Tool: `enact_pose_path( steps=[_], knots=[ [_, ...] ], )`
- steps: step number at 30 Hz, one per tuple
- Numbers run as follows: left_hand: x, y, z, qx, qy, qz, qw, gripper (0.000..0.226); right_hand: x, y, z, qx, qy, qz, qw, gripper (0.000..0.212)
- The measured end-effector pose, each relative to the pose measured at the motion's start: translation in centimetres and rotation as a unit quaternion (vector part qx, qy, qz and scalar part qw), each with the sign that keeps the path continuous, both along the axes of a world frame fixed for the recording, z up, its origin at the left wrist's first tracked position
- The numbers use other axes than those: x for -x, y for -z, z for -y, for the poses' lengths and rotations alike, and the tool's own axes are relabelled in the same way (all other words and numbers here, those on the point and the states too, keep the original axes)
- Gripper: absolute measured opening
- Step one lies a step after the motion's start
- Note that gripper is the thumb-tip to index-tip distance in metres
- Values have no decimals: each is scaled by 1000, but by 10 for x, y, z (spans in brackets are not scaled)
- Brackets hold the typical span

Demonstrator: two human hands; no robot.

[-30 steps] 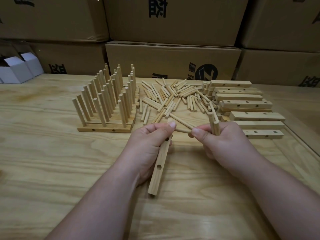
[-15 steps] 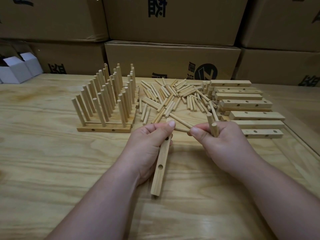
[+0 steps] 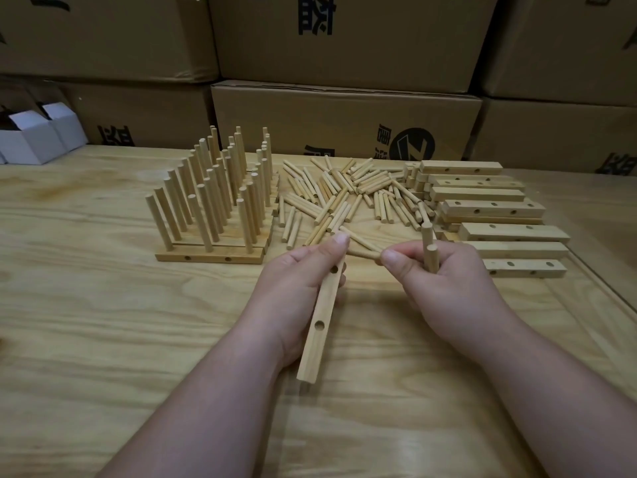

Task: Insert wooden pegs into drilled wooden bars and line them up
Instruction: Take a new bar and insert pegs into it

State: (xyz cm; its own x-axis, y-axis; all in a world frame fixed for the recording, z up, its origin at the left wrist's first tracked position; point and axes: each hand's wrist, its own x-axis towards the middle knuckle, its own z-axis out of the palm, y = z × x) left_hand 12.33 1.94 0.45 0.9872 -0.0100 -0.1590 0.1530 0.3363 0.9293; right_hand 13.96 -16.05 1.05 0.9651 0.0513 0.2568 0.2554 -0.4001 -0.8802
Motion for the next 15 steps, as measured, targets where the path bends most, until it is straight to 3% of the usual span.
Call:
enact_pose_path(
  steps=[4, 9, 12, 15],
  knots=[
    [-1, 1, 1, -9, 4, 15, 1000, 56, -4, 5, 5, -56, 50, 14, 997, 9],
    [-3, 4, 5, -45, 9, 9, 999, 27, -8, 7, 13, -115, 102, 37, 987, 3],
    [-5, 3, 6, -46, -8, -8, 999, 29, -5, 5, 12, -159, 81, 39, 983, 31],
    [-6, 0, 6, -7, -36, -30, 999, 33, -4, 2, 11, -284, 50, 45, 956, 14]
  ],
)
